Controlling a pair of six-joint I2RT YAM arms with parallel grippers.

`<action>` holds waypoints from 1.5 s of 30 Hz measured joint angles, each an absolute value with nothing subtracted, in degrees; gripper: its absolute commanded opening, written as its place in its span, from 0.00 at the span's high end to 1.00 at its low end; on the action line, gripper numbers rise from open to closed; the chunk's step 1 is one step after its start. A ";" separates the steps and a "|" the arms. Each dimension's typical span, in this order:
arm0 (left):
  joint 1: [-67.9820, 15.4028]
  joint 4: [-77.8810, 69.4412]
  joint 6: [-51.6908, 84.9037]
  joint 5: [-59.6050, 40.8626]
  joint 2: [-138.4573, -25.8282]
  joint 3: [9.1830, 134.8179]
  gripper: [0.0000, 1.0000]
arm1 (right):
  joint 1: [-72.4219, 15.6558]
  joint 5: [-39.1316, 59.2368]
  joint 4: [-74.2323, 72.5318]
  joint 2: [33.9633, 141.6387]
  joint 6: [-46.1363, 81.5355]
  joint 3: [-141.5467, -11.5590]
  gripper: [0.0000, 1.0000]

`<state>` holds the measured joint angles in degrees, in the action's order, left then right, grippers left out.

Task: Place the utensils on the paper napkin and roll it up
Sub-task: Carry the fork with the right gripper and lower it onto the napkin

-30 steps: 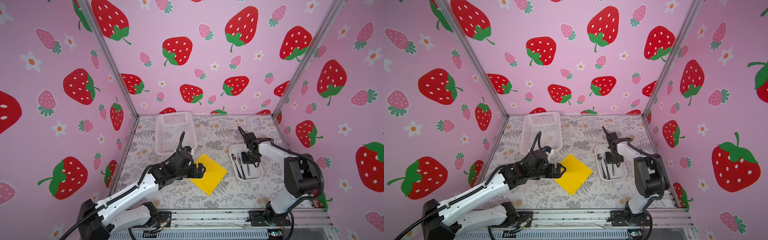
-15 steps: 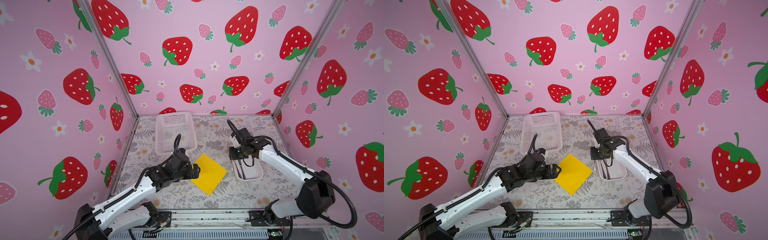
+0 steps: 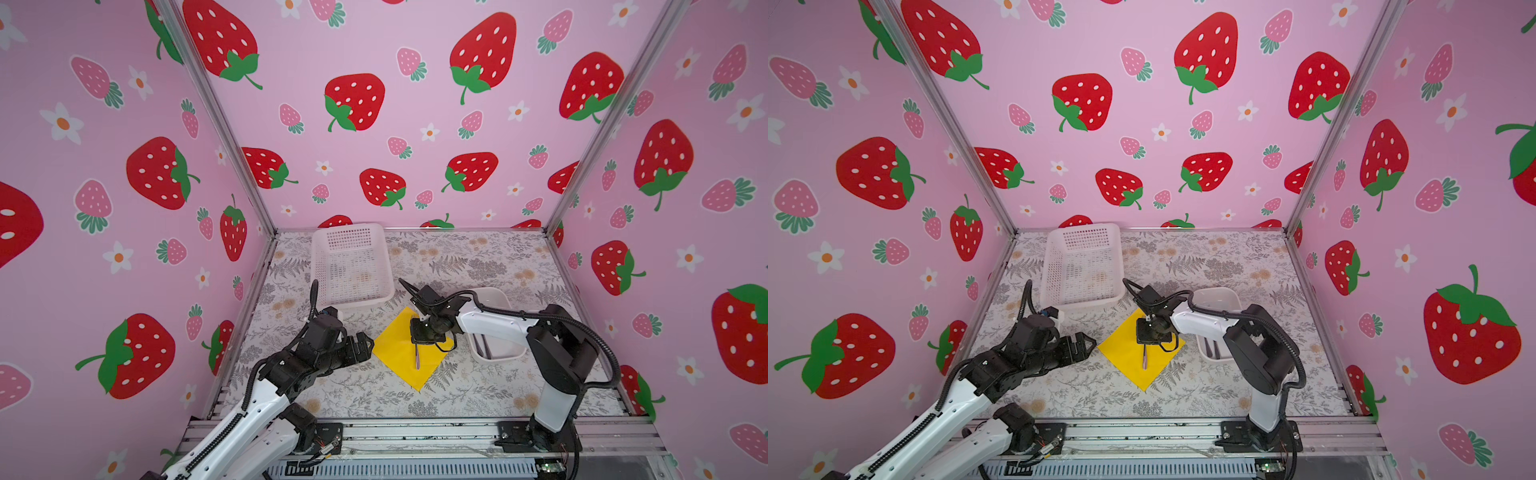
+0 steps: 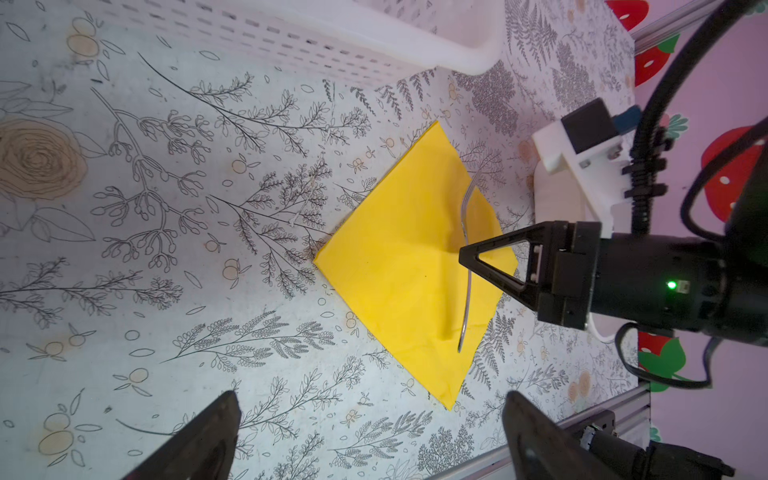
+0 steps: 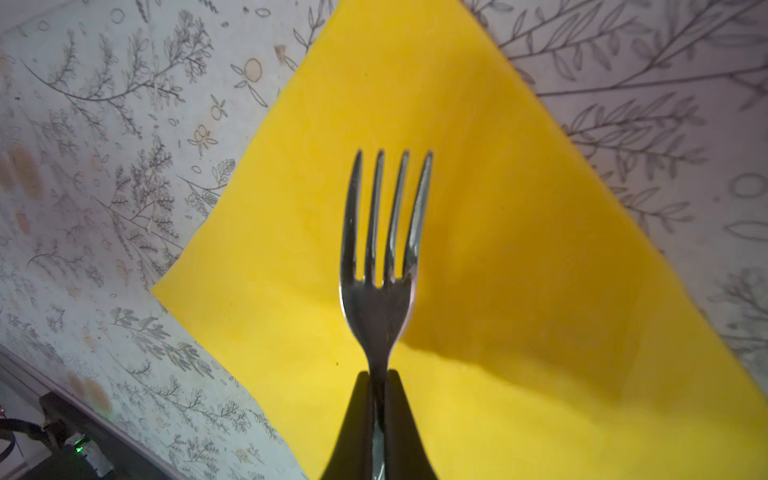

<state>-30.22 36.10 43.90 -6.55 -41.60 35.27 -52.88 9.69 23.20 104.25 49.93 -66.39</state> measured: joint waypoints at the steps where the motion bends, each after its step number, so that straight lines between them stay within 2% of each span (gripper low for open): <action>1: -29.82 36.18 43.68 -7.05 -41.36 35.24 0.01 | -52.88 9.89 22.96 104.60 50.37 -66.98 0.98; 16: -27.99 39.83 40.51 -10.52 -39.86 35.11 0.01 | -54.30 11.38 23.42 114.02 51.75 -77.17 0.95; 20: -27.90 40.64 40.49 -10.52 -39.29 35.14 0.01 | -54.37 11.62 24.10 114.78 51.16 -77.19 0.95; 27: -27.73 40.97 40.49 -10.55 -39.42 35.14 0.01 | -54.37 11.97 24.36 115.46 50.70 -77.60 0.87; 45: -27.62 41.01 40.34 -10.96 -40.60 35.31 0.01 | -54.81 10.74 25.80 115.59 50.19 -78.15 0.87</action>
<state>-27.62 41.01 40.34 -10.96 -40.60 35.31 -54.81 10.74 25.80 115.59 50.19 -78.15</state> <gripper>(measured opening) 0.993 0.128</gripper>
